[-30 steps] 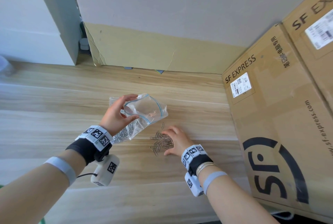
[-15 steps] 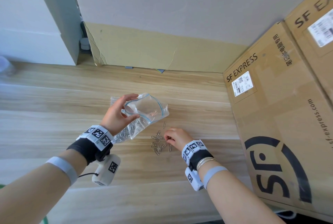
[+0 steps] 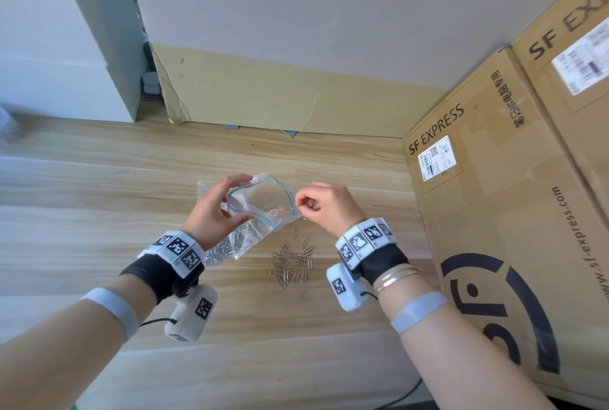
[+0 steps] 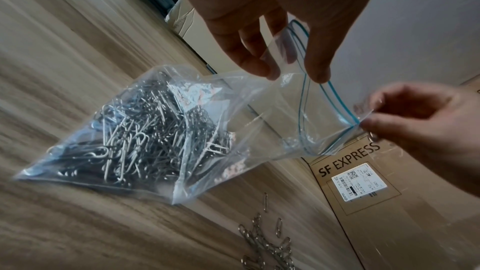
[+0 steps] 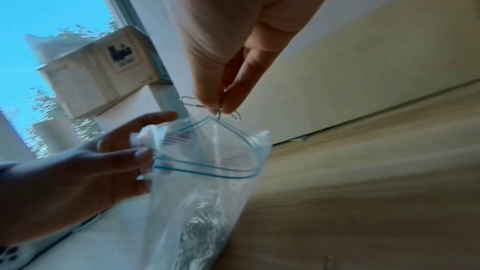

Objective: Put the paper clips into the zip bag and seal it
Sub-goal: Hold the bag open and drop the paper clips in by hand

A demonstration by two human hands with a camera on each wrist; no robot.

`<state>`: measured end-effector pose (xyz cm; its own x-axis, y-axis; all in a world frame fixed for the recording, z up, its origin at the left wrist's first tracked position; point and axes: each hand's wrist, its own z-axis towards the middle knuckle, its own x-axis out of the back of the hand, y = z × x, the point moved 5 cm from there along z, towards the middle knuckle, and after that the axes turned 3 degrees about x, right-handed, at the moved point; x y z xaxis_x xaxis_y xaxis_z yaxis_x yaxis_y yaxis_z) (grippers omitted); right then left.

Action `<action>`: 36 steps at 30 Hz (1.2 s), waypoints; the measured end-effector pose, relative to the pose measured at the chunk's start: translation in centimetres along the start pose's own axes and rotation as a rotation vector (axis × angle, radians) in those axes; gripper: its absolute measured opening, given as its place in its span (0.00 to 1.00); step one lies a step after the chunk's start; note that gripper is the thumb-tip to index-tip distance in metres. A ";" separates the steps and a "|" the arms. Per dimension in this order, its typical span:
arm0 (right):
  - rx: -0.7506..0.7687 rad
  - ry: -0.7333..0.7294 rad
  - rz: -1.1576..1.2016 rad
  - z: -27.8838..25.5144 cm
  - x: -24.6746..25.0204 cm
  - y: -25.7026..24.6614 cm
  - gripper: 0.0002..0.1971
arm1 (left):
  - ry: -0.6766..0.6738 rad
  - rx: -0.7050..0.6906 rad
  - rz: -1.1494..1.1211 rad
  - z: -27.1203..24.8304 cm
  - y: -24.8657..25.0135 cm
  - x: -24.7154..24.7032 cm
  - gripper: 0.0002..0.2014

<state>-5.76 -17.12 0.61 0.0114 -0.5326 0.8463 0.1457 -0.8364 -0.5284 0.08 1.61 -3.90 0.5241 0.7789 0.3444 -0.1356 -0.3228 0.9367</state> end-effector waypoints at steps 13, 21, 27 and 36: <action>0.076 -0.067 0.155 -0.1 -1.3 -1.9 0.10 | 0.016 0.014 0.006 0.0 -0.2 0.7 0.39; 0.266 -0.678 -0.222 -3.6 -9.7 0.0 0.13 | 0.021 0.021 0.010 0.1 -0.5 0.6 0.33; 0.293 -0.790 -0.303 -4.5 -12.5 0.8 0.14 | 0.026 0.042 0.005 0.2 -0.9 0.4 0.32; -0.103 -0.609 -0.270 -6.4 -8.6 6.2 0.30 | 0.019 0.028 0.006 0.2 -0.8 0.2 0.33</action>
<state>-11.26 -18.51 -10.38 0.5483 -0.1599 0.8208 0.1267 -0.9543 -0.2705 0.47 1.97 -4.59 0.5074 0.7867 0.3516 -0.1153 -0.3423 0.9325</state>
